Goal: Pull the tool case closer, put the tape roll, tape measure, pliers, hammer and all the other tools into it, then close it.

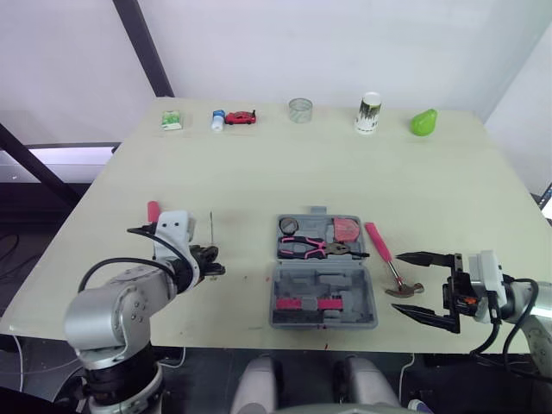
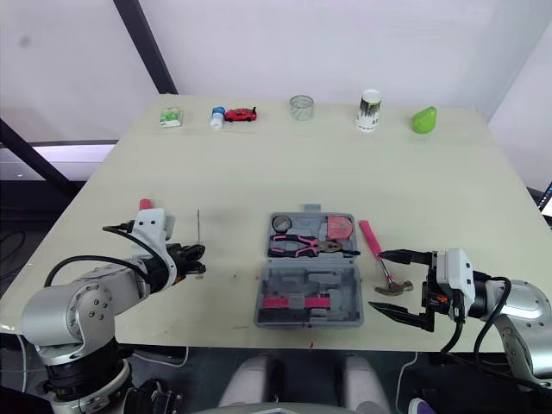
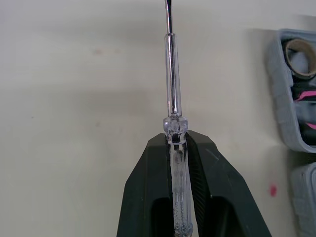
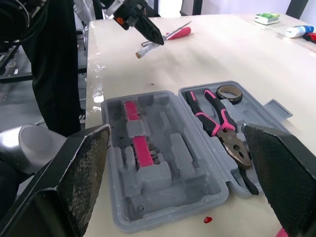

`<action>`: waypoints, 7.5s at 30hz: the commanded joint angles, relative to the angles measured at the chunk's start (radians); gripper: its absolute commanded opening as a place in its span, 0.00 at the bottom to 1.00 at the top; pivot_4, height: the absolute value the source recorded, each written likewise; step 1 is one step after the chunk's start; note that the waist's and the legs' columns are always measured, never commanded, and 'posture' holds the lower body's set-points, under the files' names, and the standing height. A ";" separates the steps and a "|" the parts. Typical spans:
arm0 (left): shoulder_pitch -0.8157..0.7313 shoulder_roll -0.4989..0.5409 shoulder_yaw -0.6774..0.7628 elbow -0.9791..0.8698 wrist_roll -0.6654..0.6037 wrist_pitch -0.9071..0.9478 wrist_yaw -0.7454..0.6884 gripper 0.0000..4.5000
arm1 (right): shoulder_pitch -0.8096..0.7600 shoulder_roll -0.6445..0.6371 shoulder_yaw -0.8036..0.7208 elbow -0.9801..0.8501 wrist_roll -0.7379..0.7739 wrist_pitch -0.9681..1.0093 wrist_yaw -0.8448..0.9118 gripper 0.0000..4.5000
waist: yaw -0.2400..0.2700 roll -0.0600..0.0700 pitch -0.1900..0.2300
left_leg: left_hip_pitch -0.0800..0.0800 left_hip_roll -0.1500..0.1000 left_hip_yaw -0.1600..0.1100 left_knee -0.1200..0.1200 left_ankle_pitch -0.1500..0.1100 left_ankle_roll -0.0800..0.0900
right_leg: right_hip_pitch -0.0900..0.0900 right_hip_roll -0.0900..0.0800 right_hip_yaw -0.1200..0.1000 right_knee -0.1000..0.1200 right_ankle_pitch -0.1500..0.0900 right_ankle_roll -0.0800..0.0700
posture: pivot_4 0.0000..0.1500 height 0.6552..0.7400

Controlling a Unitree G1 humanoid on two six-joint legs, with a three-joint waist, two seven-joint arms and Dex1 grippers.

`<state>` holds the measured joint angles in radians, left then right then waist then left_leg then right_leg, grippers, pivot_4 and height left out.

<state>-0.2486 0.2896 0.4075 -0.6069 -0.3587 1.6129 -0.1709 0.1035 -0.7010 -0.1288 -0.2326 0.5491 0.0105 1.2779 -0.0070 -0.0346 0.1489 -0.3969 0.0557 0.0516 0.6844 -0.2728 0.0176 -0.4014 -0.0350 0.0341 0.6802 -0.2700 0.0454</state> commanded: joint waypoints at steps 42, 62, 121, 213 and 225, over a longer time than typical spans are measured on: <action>0.408 -0.009 -0.295 0.261 0.136 -1.062 -0.112 0.98 | -0.015 0.014 -0.017 -0.019 0.025 -0.005 -0.015 1.00 | 0.002 0.002 0.000 | 0.000 0.000 -0.003 -0.002 0.000 0.000 | 0.003 -0.005 -0.004 -0.003 -0.002 -0.004 | 1.00 1.00; 0.407 -0.015 -0.382 0.385 0.228 -1.223 -0.134 0.35 | -0.005 -0.014 -0.025 -0.028 0.017 0.012 -0.017 1.00 | 0.007 0.008 -0.002 | 0.000 -0.002 -0.003 -0.002 0.000 0.000 | 0.004 -0.004 -0.006 -0.003 0.000 0.000 | 1.00 1.00; -0.420 0.327 -0.950 0.577 0.319 -1.037 -1.093 0.02 | 0.090 -0.021 -0.100 -0.010 -0.001 -0.014 -0.076 1.00 | 0.020 0.012 0.004 | -0.002 -0.001 -0.002 -0.002 0.000 0.000 | 0.003 0.002 -0.006 -0.008 -0.001 0.000 | 1.00 1.00; -0.327 0.163 -0.708 0.946 0.199 -1.548 -1.138 0.01 | 0.073 -0.005 -0.068 -0.021 -0.045 -0.027 -0.131 1.00 | 0.021 0.013 0.004 | -0.003 -0.001 -0.002 -0.001 0.000 0.001 | 0.004 0.002 -0.007 -0.007 -0.001 0.000 | 1.00 1.00; -0.323 0.121 -0.748 1.035 0.240 -1.609 -1.151 0.01 | 0.080 -0.003 -0.071 -0.030 -0.048 -0.031 -0.138 1.00 | 0.020 0.013 0.004 | -0.003 -0.001 -0.002 -0.001 0.000 0.001 | 0.004 0.002 -0.007 -0.007 -0.001 0.000 | 1.00 1.00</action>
<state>-0.5723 0.4195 -0.3358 0.4325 -0.1197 0.0254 -1.3115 0.1809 -0.7005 -0.1761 -0.2357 0.4950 -0.0055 1.1453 0.0134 -0.0220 0.1526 -0.3995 0.0548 0.0498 0.6838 -0.2731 0.0181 -0.3978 -0.0333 0.0272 0.6733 -0.2706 0.0452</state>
